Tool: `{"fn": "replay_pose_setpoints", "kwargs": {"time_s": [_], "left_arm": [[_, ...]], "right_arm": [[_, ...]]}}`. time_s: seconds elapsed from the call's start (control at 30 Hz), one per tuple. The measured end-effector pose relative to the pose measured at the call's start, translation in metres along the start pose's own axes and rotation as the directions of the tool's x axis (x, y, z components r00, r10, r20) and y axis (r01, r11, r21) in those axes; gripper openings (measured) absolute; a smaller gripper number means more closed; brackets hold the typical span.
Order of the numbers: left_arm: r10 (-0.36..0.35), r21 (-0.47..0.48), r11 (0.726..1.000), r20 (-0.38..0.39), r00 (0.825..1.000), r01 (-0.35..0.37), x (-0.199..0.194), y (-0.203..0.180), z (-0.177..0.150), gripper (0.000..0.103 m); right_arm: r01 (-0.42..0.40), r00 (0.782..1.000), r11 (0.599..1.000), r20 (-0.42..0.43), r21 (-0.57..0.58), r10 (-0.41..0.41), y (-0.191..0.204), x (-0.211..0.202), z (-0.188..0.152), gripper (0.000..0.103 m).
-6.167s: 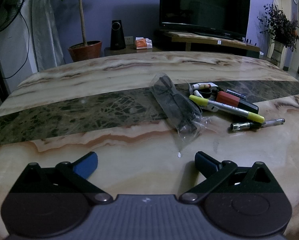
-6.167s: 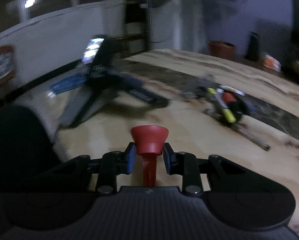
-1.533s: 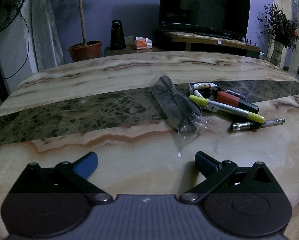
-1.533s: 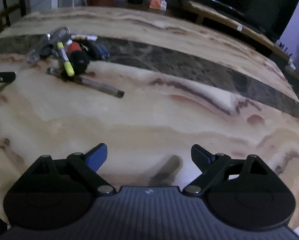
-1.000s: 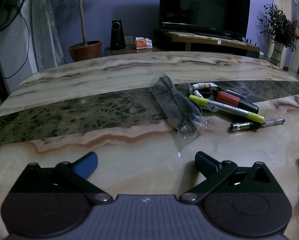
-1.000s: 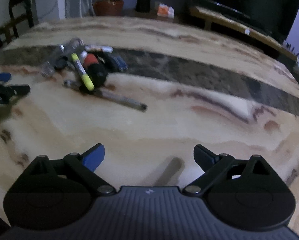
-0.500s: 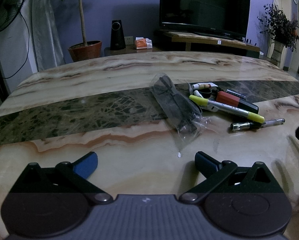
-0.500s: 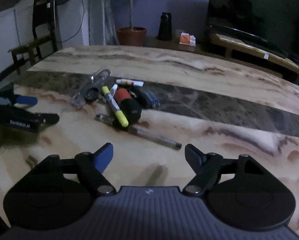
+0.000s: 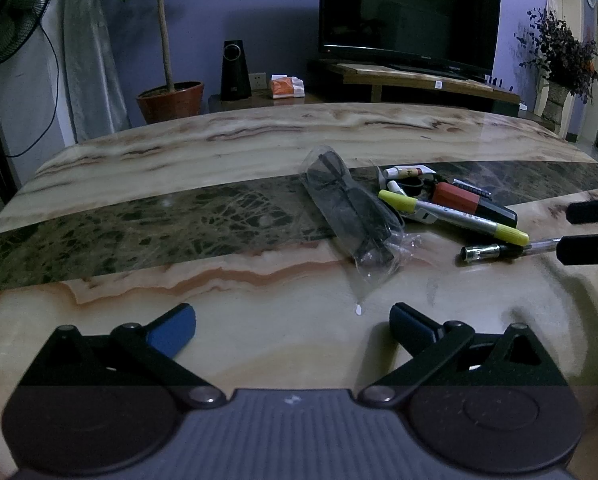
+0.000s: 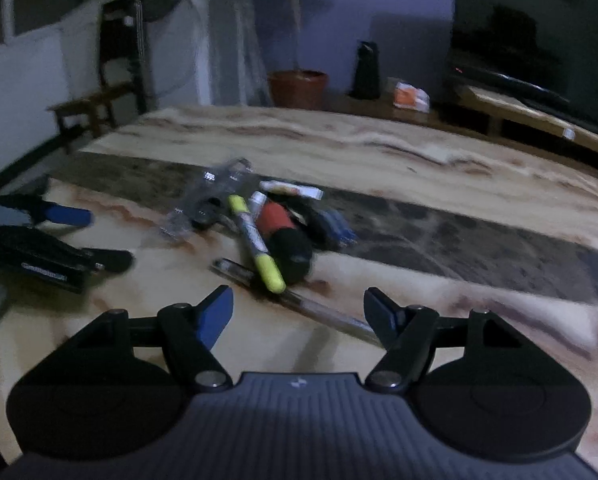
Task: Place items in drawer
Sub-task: 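Move the open right gripper over the table toward the pen pile, then close the right gripper on the red-capped marker in the pile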
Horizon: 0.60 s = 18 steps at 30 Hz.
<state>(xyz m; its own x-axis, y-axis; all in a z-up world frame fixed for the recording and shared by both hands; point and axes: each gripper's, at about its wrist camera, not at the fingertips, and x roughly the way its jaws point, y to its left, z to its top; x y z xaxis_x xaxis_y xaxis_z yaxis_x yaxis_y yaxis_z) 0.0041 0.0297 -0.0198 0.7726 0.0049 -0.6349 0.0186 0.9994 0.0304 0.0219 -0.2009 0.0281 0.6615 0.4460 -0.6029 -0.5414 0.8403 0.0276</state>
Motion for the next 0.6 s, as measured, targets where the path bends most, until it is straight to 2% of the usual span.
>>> {"fn": "replay_pose_setpoints", "kwargs": {"time_s": [0.1,0.17,0.27,0.33,0.4,0.47,0.53,0.6], "left_arm": [[0.000,0.000,1.000,0.000,1.000,0.000,0.000,0.000,0.000,0.103],[0.000,0.000,1.000,0.000,1.000,0.000,0.000,0.000,0.000,0.103],[0.000,0.000,1.000,0.000,1.000,0.000,0.000,0.000,0.000,0.103],[0.000,0.000,1.000,0.000,1.000,0.000,0.000,0.000,0.000,0.103],[0.000,0.000,1.000,0.000,1.000,0.000,0.000,0.000,0.000,0.103],[0.000,0.000,1.000,0.000,1.000,0.000,0.000,0.000,0.000,0.103],[0.000,0.000,1.000,0.000,1.000,0.000,0.000,0.000,0.000,0.103],[0.000,0.000,1.000,0.000,1.000,0.000,0.000,0.000,0.000,0.103]], "right_arm": [[-0.046,0.997,0.996,0.057,-0.080,0.051,0.008,-0.003,-0.004,0.074],[-0.009,0.997,0.994,0.076,-0.110,0.017,0.012,-0.003,-0.001,0.074],[0.019,0.996,0.999,0.083,-0.045,-0.015,0.004,0.000,0.007,0.072],[0.018,0.997,1.000,0.076,0.000,-0.018,-0.004,0.002,0.012,0.064],[0.004,0.999,1.000,0.050,-0.006,-0.004,-0.004,0.007,0.012,0.050],[-0.010,1.000,1.000,0.023,-0.012,0.010,-0.005,0.011,0.013,0.048],[-0.024,1.000,1.000,-0.004,-0.017,0.024,-0.006,0.015,0.013,0.041],[-0.052,0.999,0.998,-0.014,-0.031,0.051,-0.003,0.020,0.010,0.041]]}}
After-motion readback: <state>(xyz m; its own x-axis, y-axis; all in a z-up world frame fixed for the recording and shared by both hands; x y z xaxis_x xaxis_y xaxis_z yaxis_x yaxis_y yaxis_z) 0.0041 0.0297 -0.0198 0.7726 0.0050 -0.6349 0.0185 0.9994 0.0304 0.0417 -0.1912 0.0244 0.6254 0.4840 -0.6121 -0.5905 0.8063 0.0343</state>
